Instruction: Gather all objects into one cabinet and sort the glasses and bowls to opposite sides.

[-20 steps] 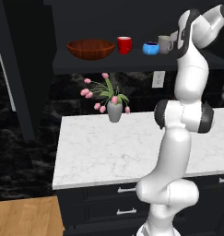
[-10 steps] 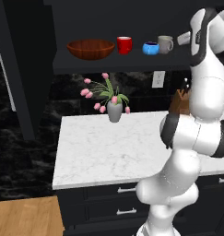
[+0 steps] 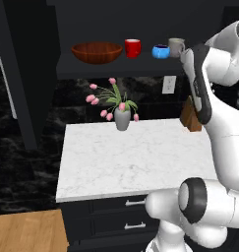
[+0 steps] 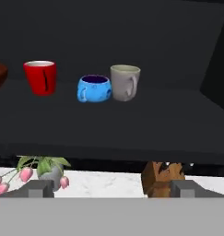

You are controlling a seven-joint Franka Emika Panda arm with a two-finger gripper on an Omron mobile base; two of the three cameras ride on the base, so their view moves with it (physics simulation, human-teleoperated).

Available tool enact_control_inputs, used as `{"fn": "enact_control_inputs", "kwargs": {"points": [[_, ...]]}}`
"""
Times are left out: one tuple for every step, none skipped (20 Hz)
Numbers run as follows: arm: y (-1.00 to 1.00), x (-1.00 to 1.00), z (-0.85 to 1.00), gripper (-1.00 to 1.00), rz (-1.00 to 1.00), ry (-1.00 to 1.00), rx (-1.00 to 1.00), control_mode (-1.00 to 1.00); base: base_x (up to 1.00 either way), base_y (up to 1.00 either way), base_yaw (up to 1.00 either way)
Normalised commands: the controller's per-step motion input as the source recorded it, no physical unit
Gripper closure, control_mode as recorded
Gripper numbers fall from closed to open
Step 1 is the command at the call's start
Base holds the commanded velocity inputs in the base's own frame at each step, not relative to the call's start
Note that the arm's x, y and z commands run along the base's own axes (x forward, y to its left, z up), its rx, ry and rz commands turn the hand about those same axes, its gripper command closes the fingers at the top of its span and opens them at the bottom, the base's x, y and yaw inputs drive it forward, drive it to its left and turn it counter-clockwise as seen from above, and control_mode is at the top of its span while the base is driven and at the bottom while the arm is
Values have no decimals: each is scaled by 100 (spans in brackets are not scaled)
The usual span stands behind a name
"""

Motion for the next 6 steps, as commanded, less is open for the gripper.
{"fn": "enact_control_inputs", "kwargs": {"points": [[62,-79,-21,-100,-51,-3,0,-100,0,0,0],[61,-79,-19,-100,-53,-4,1,-100,0,0,0],[56,-76,-16,-100,-56,-5,3,-100,0,0,0],[46,-75,-12,-100,-59,-6,5,-100,0,0,0],[39,-74,-9,-100,-59,-5,7,-100,0,0,0],[26,-69,0,-100,-59,-5,11,-100,0,0,0]]}}
